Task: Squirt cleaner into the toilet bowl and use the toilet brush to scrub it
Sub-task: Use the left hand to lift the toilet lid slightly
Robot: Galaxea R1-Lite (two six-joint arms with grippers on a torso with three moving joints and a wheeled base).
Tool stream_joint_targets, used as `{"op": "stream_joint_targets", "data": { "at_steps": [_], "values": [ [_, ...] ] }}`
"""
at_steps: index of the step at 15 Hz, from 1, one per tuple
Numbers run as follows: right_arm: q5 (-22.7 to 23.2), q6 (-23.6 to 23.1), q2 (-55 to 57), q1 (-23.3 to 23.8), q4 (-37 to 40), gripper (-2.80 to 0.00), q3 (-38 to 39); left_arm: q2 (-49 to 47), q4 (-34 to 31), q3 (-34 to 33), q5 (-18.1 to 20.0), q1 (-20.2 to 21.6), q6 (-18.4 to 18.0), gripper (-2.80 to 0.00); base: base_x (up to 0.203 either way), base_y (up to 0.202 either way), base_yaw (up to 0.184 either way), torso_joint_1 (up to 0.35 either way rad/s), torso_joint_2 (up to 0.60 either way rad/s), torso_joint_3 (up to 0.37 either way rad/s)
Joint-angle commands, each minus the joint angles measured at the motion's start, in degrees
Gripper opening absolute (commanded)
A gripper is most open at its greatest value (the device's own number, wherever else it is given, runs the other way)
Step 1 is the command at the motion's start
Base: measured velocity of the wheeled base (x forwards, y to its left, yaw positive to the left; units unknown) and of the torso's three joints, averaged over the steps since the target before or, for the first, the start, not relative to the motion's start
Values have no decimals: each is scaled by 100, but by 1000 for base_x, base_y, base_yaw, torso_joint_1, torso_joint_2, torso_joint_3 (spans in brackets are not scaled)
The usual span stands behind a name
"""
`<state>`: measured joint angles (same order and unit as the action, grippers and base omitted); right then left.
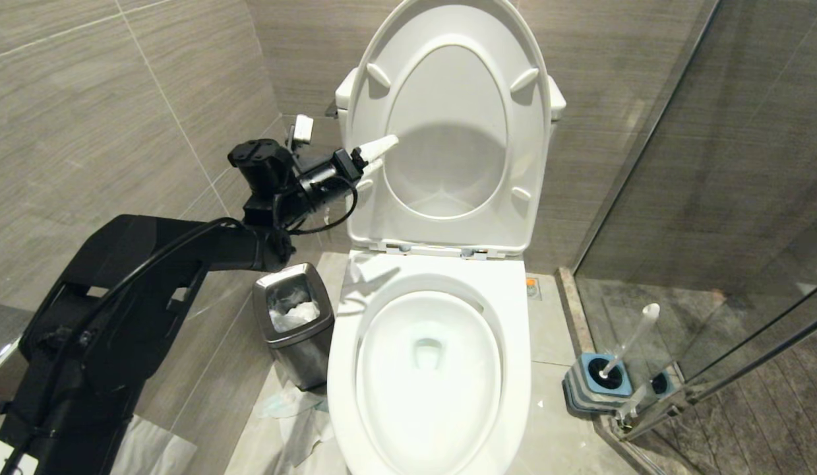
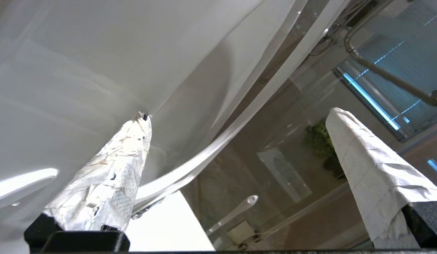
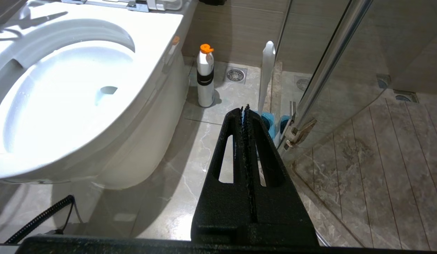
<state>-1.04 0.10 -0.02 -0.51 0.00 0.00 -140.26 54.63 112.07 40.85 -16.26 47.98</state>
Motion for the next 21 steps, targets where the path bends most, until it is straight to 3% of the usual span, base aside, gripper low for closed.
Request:
{"op": "stream_joint_targets", "data": {
  "at_steps": [1, 10, 13, 21],
  "values": [
    [-1, -2, 2, -2, 0, -280, 9, -27, 30, -1, 19, -9, -121, 0, 0, 0, 0, 0, 0, 0],
    [-1, -2, 2, -2, 0, -280, 9, -64, 13, -19, -25, -9, -966, 0, 0, 0, 0, 0, 0, 0],
    [-1, -2, 2, -2, 0, -280, 9, 113, 19, -60, -33, 2, -913, 0, 0, 0, 0, 0, 0, 0],
    [-1, -2, 2, -2, 0, -280, 9, 963, -118, -599, -25, 206, -206, 0, 0, 0, 0, 0, 0, 0]
  ]
}}
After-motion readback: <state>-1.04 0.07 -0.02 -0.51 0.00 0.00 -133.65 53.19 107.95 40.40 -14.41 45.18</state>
